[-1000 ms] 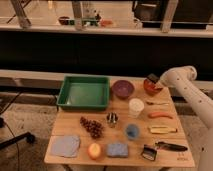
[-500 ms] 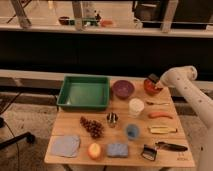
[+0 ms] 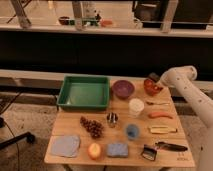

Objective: Wipe red bowl with eraser

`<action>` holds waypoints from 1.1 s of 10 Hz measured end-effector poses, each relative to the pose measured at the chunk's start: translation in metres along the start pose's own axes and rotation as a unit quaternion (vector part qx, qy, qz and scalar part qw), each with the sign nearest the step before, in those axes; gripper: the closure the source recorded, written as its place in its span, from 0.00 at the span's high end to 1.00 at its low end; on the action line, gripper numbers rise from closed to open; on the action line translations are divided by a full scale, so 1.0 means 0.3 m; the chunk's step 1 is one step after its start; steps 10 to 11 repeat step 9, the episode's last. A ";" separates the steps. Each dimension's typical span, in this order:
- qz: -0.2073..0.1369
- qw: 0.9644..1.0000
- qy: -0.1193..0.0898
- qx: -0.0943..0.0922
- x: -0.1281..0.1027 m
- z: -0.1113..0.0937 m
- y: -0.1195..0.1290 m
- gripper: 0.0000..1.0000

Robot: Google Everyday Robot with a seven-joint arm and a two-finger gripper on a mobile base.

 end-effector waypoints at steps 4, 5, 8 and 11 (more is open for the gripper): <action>0.000 1.000 0.000 0.000 0.001 0.000 0.000 0.80; 0.000 1.000 0.000 0.000 0.002 0.000 0.000 0.80; 0.000 1.000 0.000 0.000 0.002 0.000 0.000 0.80; 0.000 1.000 0.000 0.000 0.002 -0.001 0.000 0.80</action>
